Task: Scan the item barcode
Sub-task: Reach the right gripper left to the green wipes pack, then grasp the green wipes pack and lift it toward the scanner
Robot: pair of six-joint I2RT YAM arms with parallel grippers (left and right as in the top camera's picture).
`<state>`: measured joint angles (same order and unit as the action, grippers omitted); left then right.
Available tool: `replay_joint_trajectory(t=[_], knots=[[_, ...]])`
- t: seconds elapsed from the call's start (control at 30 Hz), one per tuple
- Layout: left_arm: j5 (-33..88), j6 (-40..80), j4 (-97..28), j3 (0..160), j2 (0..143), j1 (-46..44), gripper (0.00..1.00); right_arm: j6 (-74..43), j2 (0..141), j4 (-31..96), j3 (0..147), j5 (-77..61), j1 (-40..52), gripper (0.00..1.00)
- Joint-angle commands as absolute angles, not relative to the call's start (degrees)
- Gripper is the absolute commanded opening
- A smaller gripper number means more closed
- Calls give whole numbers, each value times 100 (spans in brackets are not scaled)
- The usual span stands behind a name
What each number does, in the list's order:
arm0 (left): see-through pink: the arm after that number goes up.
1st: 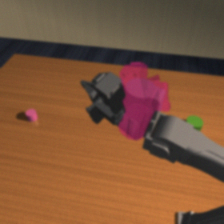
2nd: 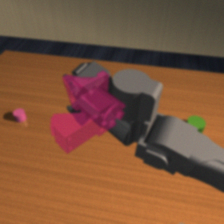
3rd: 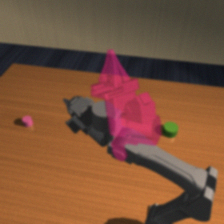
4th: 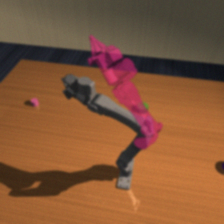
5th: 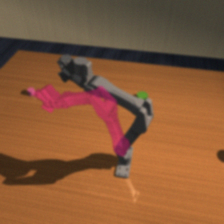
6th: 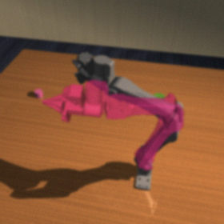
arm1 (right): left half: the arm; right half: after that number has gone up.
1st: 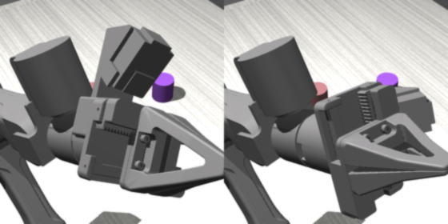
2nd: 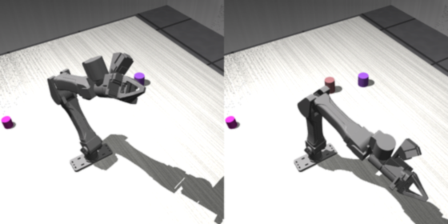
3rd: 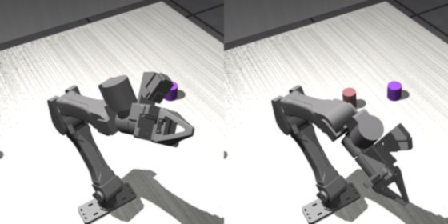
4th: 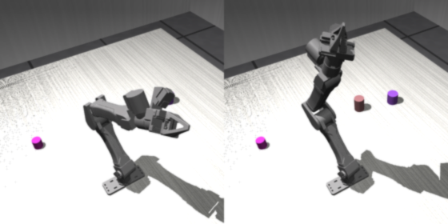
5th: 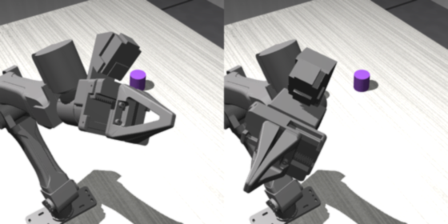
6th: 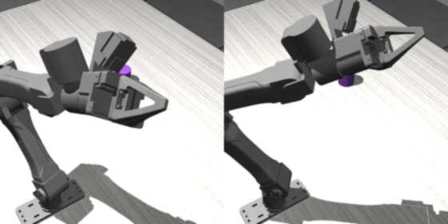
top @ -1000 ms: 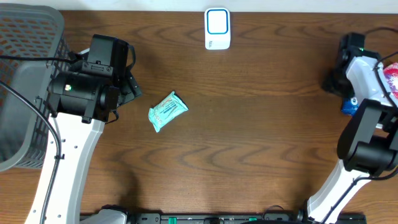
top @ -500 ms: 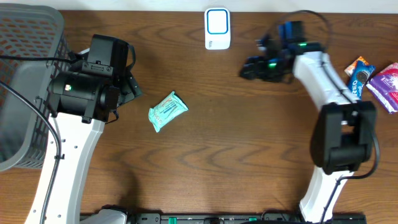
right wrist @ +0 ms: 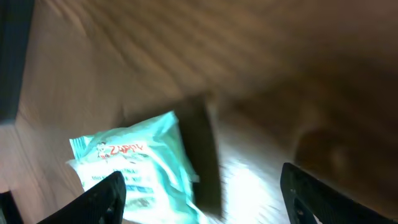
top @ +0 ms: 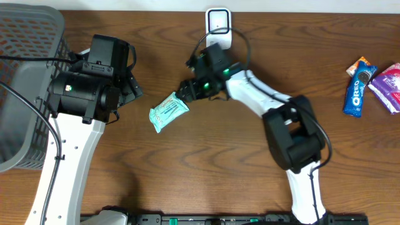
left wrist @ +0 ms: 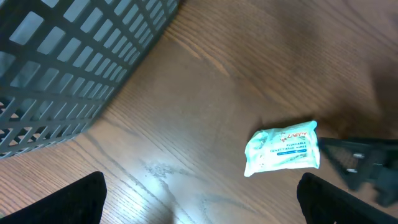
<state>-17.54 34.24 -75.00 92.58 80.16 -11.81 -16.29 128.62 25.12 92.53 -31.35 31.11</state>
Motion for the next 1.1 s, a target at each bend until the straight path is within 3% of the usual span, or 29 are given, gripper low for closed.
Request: replay_joint_trajectory(t=[0.0, 0.3, 0.33, 0.4, 0.47, 0.73, 1.07], knots=[[-1870, 3365, -7522, 9301, 8038, -1164, 98, -1999, 13028, 2469, 9284, -3238, 3269, 73], [-1870, 3365, -7522, 9301, 8038, -1164, 98, -2191, 13325, 2539, 9284, -3719, 3505, 56], [-1870, 3365, -7522, 9301, 8038, -1164, 98, -2228, 13369, 2554, 9284, -3756, 3516, 49], [-1870, 3365, -7520, 9301, 8038, -1164, 98, -2248, 13408, 2576, 9284, -3883, 3522, 22], [-1870, 3365, -7522, 9301, 8038, -1164, 98, -2257, 13415, 2593, 9284, -3959, 3520, 1], [-1870, 3365, -7522, 9301, 8038, -1164, 98, -2202, 12997, 2705, 9290, -3586, 3315, 1], [-1870, 3365, -7522, 9301, 8038, -1164, 98, -1798, 11343, 4042, 9290, -427, 3105, 1]])
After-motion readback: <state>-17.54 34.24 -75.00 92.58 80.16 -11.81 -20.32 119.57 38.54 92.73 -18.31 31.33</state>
